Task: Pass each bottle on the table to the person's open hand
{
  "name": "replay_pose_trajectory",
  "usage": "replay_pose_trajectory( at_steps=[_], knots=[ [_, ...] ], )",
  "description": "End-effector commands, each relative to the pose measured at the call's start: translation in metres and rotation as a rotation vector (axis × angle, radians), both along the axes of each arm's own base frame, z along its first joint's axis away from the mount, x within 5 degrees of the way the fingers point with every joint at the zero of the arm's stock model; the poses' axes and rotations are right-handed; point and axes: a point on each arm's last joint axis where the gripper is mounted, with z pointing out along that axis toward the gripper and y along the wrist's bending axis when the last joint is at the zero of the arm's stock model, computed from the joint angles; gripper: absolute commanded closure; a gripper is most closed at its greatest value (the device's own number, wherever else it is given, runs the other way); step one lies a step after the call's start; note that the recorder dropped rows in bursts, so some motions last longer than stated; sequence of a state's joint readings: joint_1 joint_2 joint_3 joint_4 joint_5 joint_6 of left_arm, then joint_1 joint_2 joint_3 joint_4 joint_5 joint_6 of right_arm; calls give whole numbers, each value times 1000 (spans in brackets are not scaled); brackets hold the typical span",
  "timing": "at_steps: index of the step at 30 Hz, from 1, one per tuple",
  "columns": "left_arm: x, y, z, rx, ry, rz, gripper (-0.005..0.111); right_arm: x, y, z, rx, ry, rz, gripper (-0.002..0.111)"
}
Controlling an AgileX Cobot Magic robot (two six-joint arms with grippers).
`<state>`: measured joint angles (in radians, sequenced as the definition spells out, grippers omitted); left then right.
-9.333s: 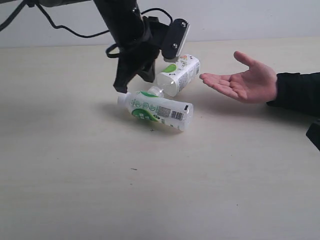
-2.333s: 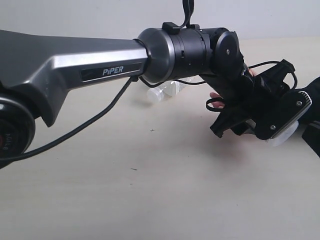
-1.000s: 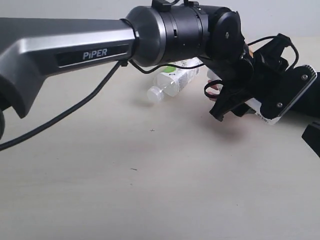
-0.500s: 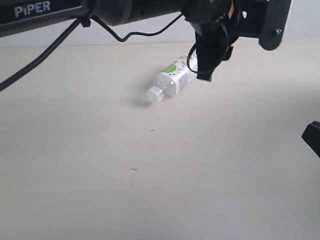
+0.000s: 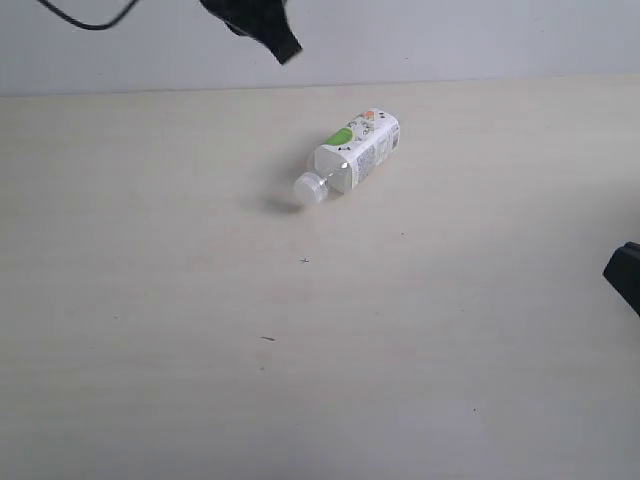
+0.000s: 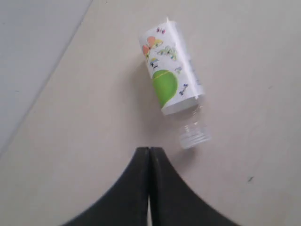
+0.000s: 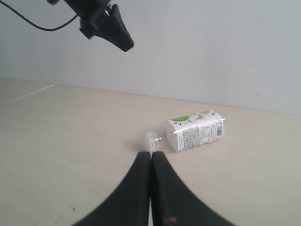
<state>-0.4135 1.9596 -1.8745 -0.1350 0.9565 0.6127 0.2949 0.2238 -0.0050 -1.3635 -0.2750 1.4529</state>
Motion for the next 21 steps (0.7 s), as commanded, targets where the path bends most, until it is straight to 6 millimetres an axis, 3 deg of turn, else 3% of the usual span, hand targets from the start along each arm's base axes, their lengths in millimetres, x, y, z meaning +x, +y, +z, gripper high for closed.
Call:
replay_pose_trajectory(
  at_steps=[1,4,8,13,18,21],
  knots=[
    [-6,43,18,-323,23,21,107,0,0,-2,-6,-1,2,108],
    [-21,70,17,-452,25,40,107,0,0,-2,-6,-1,2,108],
    [-54,90,12,-580,-19,35,107,0,0,-2,-6,-1,2,108],
    [-107,102,12,-622,-184,54,107,0,0,-2,-6,-1,2,108],
    [-169,108,-7,-719,-374,34,107,0,0,-2,-6,-1,3,108],
    [-199,110,2,-762,-404,18,107,-1,0,-1,-5,-1,6,108]
  ],
)
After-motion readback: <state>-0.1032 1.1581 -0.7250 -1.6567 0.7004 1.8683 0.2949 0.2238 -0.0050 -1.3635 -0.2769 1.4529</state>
